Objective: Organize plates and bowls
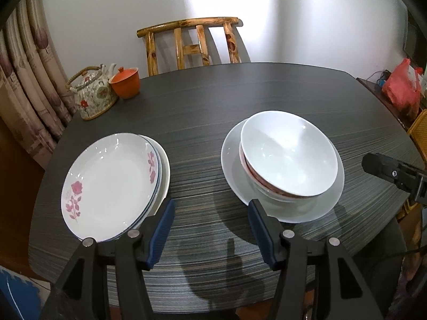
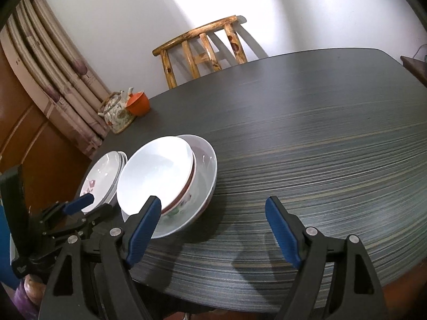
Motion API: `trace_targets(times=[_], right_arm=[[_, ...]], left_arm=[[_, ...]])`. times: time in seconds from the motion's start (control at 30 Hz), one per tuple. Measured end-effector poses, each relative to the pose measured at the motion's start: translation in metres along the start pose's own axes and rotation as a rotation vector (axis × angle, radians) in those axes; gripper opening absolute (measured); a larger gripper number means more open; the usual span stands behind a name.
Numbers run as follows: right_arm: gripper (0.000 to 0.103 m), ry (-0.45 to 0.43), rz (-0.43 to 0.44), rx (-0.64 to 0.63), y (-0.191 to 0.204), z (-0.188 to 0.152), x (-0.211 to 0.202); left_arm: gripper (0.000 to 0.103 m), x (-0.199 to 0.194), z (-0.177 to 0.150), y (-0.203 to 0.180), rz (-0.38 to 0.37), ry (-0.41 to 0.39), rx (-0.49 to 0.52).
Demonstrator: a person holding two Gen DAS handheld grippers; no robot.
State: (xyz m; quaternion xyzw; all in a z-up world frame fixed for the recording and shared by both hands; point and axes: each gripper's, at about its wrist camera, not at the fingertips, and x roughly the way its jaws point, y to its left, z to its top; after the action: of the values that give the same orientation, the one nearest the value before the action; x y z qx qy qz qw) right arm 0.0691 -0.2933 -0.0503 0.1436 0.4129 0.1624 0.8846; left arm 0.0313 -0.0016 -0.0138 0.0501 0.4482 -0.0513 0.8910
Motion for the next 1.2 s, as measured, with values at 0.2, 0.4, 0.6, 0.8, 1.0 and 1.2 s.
trace_targets(times=[0.2,0.4,0.6,0.8,1.0,1.2], right_arm=[[0.078,0.019,-0.002,-0.025,0.003,0.001,0.000],[0.078,0.069,0.044,-0.010,0.002,0.007,0.005],[0.078,0.093,0.057,-0.014,0.000,0.014,0.013],[0.078,0.131,0.108,0.069,-0.017,0.021,0.023],[0.078,0.160,0.133,0.066,-0.017,0.025,0.032],[0.078,0.208,0.162,0.090,-0.020,0.028,0.046]], left_arm=[[0.059,0.011,0.001,0.020,-0.075,0.051,-0.092],[0.059,0.015,0.008,0.048,-0.218,0.080,-0.225],[0.059,0.035,0.018,0.051,-0.336,0.163,-0.273],[0.059,0.061,0.023,0.064,-0.443,0.255,-0.421],[0.059,0.075,0.024,0.073,-0.497,0.308,-0.518],[0.059,0.080,0.018,0.078,-0.530,0.323,-0.563]])
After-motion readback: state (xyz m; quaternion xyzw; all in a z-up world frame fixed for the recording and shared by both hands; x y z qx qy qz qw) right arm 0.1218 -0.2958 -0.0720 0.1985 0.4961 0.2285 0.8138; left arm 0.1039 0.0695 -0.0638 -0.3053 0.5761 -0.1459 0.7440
